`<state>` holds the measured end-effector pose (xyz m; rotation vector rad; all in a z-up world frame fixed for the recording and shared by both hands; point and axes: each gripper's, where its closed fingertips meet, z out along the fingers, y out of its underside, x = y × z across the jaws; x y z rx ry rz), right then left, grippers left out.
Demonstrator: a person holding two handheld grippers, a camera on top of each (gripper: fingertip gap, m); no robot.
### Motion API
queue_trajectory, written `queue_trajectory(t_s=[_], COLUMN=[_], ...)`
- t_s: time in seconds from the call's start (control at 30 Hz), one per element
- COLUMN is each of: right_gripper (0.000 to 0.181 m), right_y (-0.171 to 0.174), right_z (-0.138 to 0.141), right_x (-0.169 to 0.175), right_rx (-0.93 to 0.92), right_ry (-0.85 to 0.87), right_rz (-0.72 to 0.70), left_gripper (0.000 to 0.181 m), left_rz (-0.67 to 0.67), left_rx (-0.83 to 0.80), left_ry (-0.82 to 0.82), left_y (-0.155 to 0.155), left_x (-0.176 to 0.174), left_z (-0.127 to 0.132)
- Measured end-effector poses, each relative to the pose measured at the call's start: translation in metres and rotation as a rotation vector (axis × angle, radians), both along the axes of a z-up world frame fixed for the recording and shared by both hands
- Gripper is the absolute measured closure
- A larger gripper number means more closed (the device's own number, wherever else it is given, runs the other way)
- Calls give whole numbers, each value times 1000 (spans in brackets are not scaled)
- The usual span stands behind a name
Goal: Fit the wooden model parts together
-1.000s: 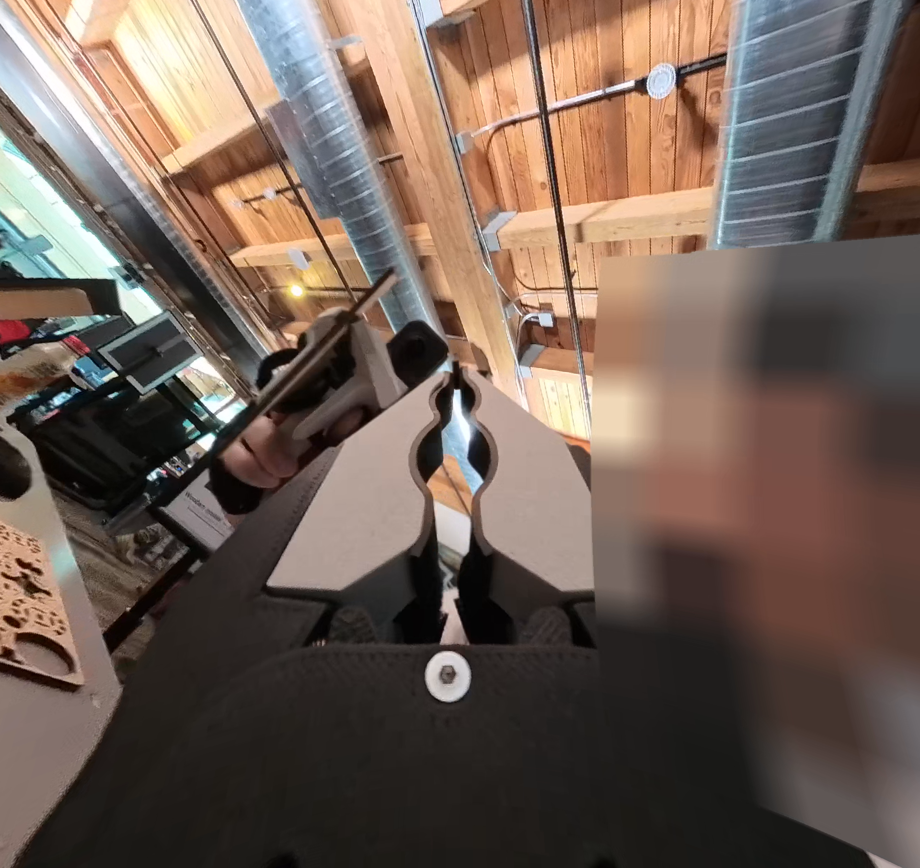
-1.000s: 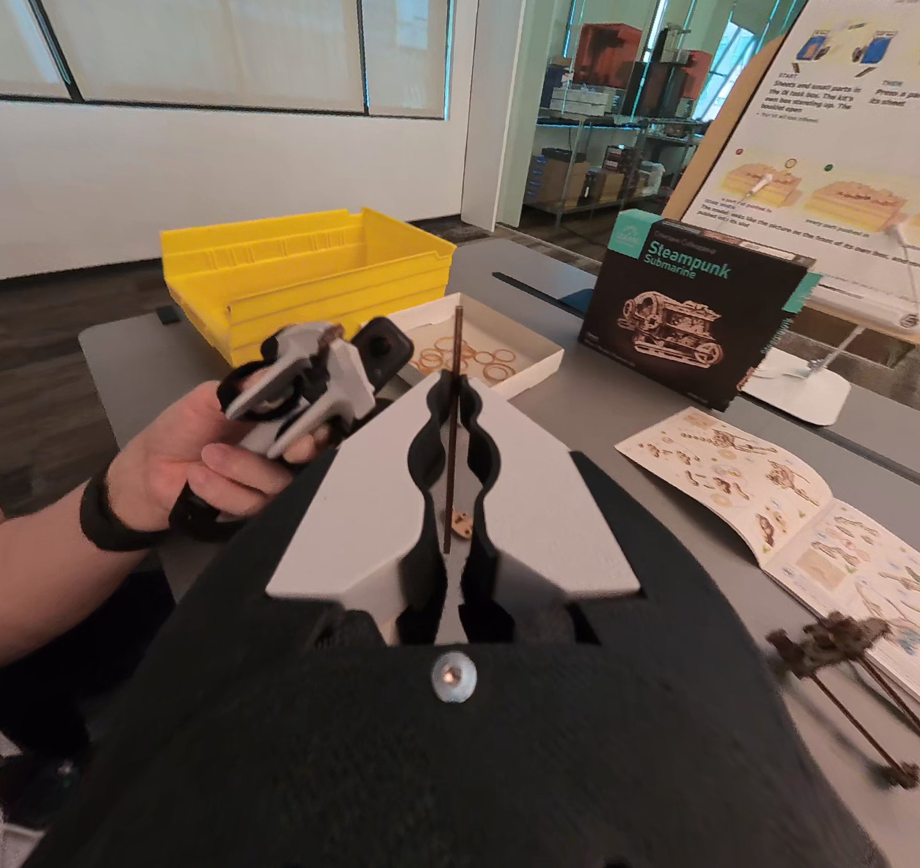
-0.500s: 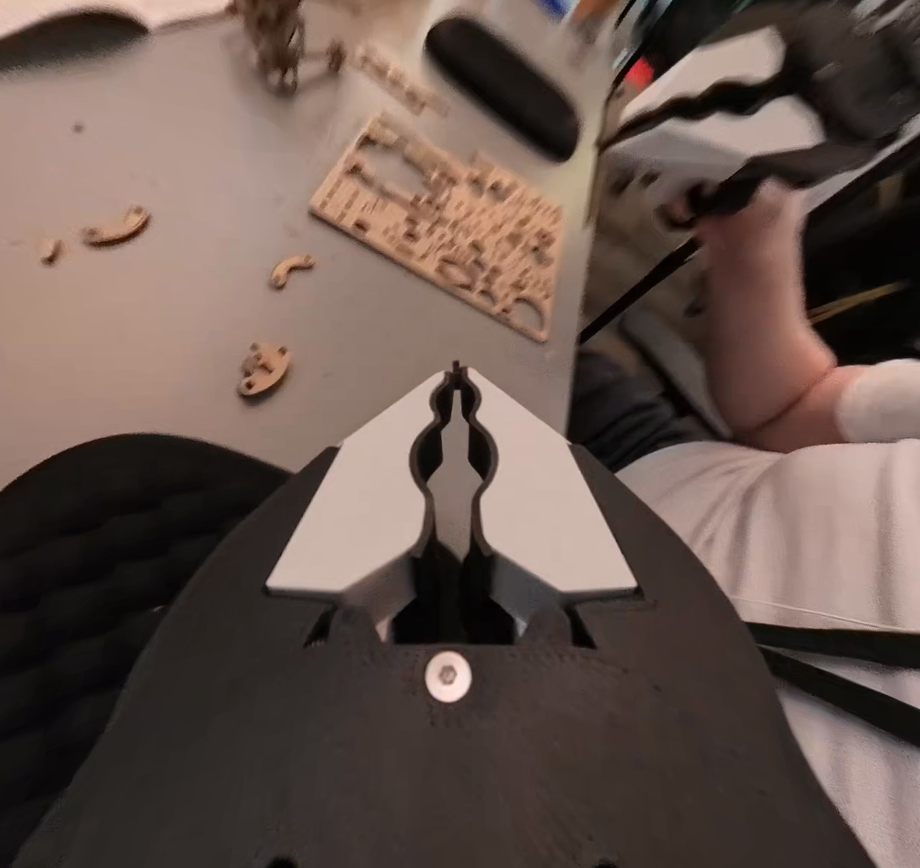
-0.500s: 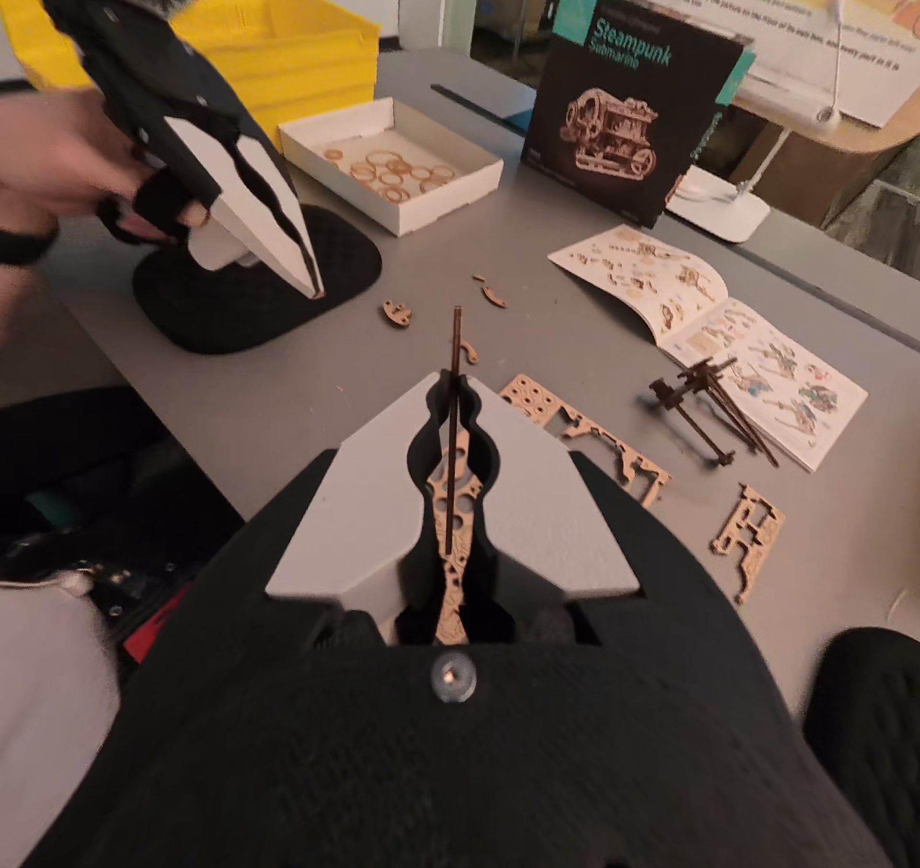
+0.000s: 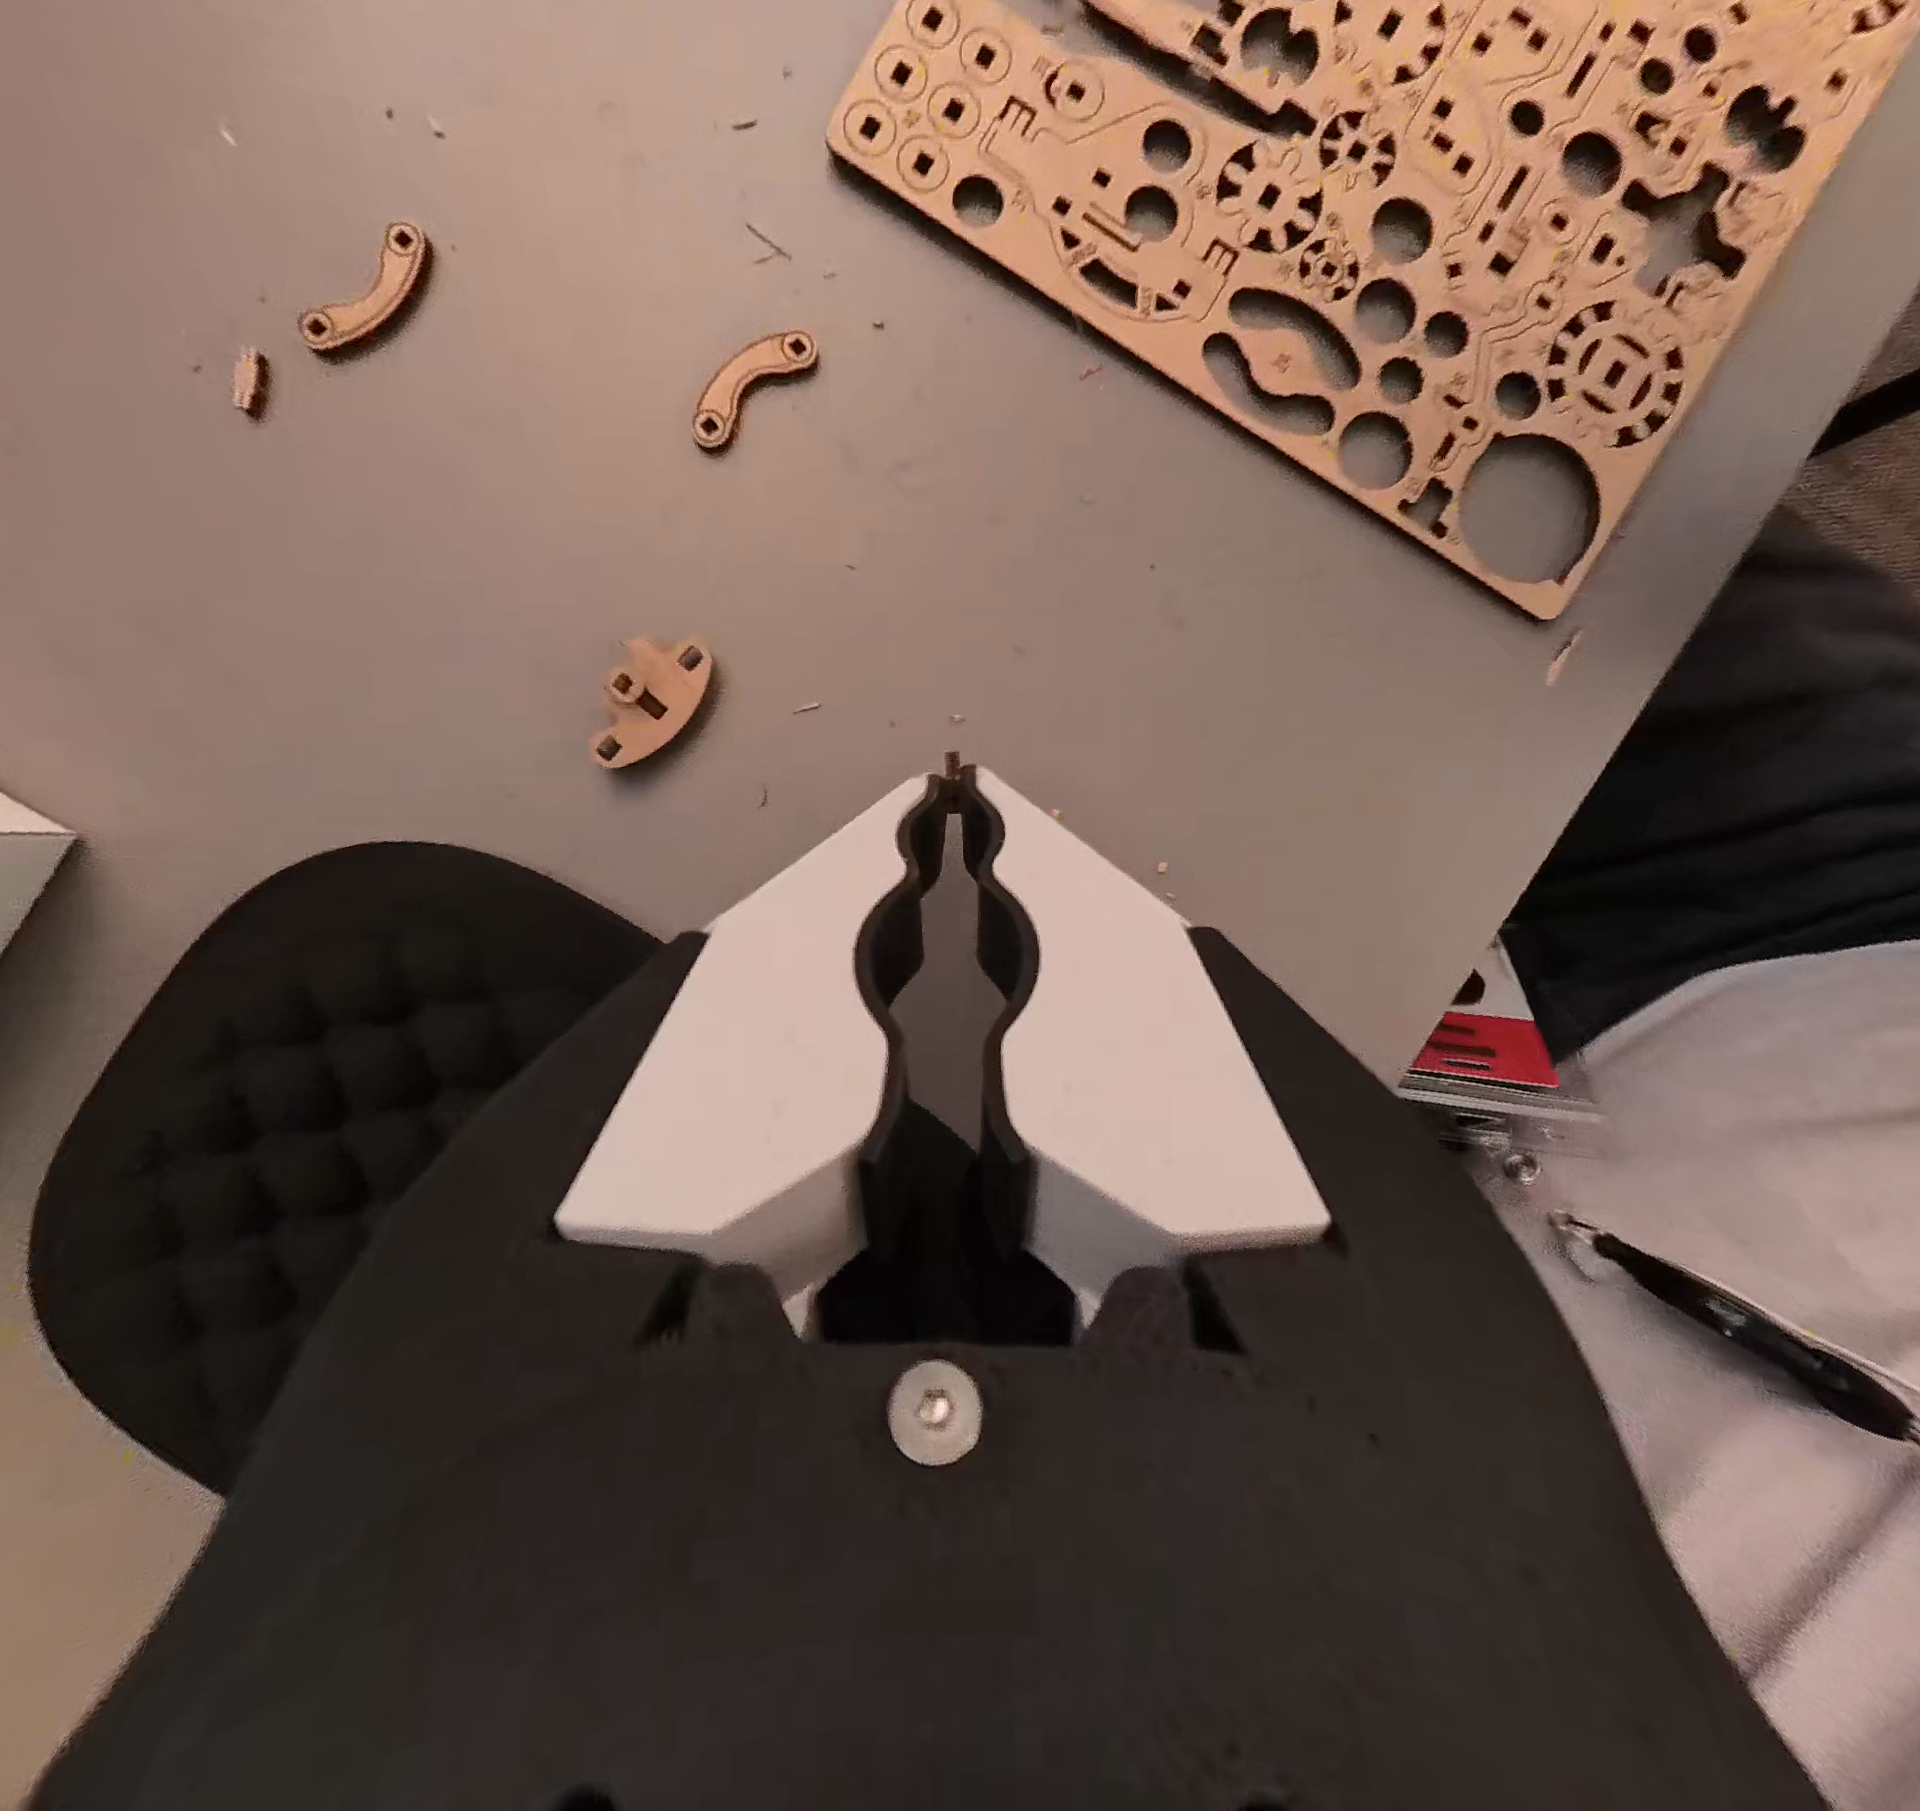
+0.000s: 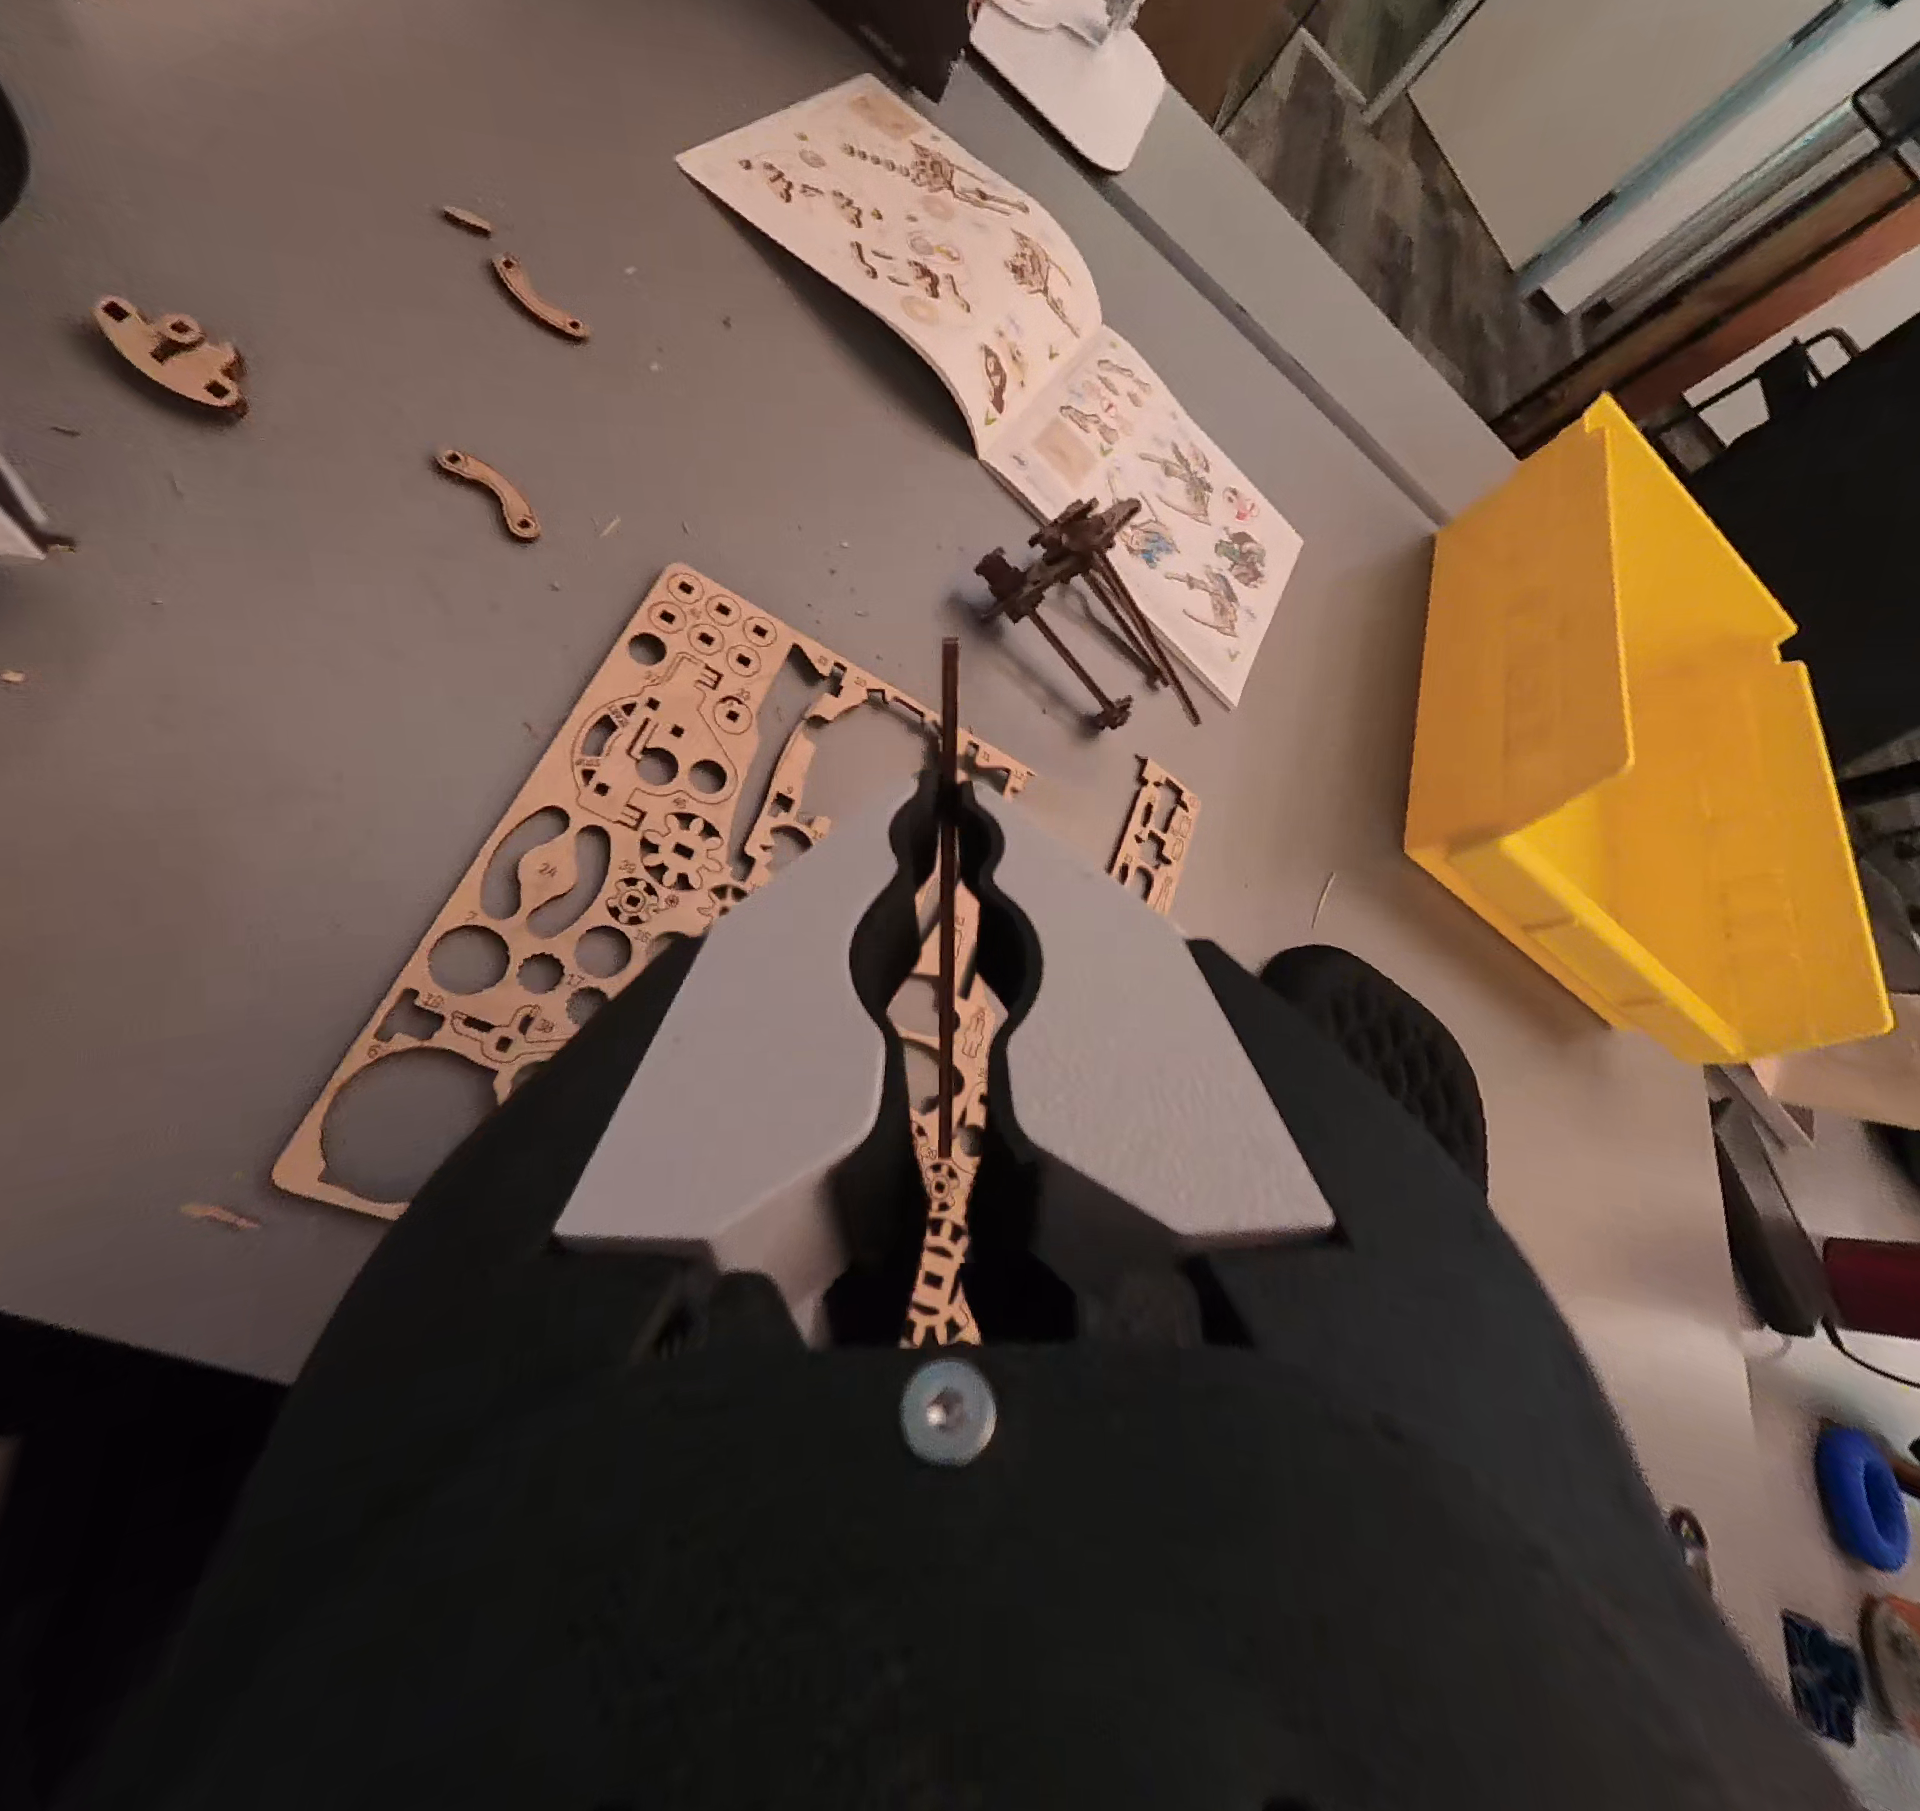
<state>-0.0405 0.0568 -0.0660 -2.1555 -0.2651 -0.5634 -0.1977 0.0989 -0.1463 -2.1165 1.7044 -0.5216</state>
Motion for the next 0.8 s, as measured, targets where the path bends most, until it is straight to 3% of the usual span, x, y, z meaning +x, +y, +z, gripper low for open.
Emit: queue_trajectory(t_s=[0.43,0.57,0.73,0.8], right_gripper=[180,180,180,180], right_y=[-4,-3,-6,-7], right_z=[-15,-16,-17,-16], right_x=[1,2,9,12], right_rx=[-19,-4,21,31], right_ry=[71,110,141,153], right_rz=[26,42,47,50], left_gripper=[180,155,148,149], left_rz=[29,43,52,76], left_rx=[35,9,-104,-102], left_ry=[120,96,-91,-163], left_y=[0,0,2,17], left_x=[-2,-4,-2,-4], left_z=[-14,-12,25,44])
